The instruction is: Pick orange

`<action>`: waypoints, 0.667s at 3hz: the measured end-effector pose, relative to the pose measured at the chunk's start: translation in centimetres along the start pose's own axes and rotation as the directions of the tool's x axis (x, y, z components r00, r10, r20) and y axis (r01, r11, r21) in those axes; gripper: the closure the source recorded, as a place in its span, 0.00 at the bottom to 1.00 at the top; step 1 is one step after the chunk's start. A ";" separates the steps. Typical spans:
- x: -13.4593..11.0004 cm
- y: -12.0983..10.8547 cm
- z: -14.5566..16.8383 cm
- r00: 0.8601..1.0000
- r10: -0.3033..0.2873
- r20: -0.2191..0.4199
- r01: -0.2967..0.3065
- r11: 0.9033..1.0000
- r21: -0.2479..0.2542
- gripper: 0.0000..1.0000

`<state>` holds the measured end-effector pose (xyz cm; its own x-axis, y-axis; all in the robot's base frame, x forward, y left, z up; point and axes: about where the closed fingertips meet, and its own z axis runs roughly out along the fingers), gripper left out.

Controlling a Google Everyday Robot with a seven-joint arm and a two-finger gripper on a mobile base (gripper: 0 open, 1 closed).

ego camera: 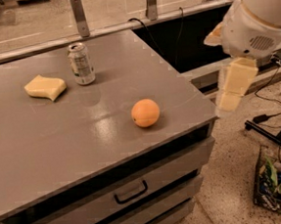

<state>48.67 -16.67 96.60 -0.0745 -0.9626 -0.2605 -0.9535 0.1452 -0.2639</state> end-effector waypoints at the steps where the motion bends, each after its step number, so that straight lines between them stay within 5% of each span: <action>1: -3.0 -1.7 3.0 0.996 -0.072 0.056 0.074 0.997 -0.023 0.00; 2: -6.2 -1.8 6.8 0.986 -0.117 0.117 0.125 0.990 -0.063 0.00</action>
Offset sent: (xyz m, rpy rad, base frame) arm 0.0600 0.1224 -0.0804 0.1354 0.0623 0.2552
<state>52.84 -9.40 92.39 0.0725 -0.9397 -0.3342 -0.9717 0.0089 -0.2359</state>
